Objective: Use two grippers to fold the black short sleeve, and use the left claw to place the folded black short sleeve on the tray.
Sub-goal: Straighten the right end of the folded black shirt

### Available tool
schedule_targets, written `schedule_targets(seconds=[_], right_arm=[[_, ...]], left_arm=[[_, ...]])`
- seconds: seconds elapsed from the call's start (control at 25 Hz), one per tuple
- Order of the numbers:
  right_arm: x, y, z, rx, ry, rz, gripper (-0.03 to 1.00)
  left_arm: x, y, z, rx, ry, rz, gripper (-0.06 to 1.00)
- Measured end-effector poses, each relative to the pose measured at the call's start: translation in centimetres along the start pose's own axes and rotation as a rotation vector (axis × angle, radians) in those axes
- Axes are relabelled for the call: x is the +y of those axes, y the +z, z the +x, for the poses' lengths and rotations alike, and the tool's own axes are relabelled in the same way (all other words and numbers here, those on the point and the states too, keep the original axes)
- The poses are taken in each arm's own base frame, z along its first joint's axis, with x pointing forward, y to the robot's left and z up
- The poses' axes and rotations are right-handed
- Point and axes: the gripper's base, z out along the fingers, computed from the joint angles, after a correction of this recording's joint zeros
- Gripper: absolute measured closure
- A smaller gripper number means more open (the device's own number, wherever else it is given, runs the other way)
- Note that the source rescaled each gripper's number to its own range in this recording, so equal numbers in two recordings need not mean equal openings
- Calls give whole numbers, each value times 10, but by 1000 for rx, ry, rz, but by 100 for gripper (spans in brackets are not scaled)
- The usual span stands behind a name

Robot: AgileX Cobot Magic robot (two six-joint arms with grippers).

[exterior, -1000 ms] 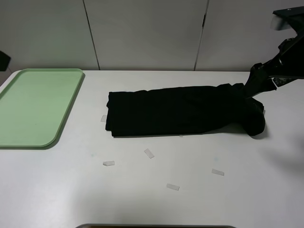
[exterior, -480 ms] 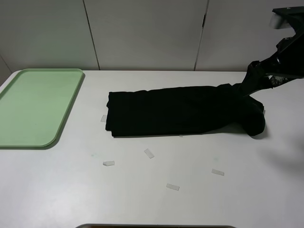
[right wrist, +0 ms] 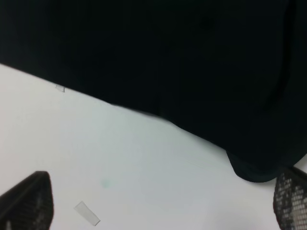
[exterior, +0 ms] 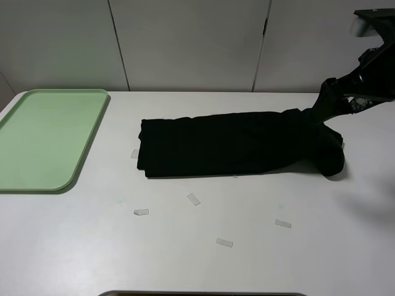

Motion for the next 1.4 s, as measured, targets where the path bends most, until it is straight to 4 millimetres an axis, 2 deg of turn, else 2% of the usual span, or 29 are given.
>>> schedule_targets(seconds=[0.12, 0.48, 1.12, 1.24, 1.4], right_arm=[[0, 0, 0, 0, 0, 0, -3], [0, 0, -1, -11, 0, 5, -3], [-10, -1, -13, -142, 34, 102, -3], [-16, 4, -15, -145, 64, 149, -3], [-34, 23, -12, -87, 150, 177, -3]], left_arm=[[-1, 9, 7, 43, -13, 8, -4], [-1, 9, 7, 44, -19, 9, -4], [-1, 9, 7, 44, -21, 9, -4], [-1, 9, 7, 44, -21, 9, -4], [-1, 9, 7, 44, -21, 9, -4]])
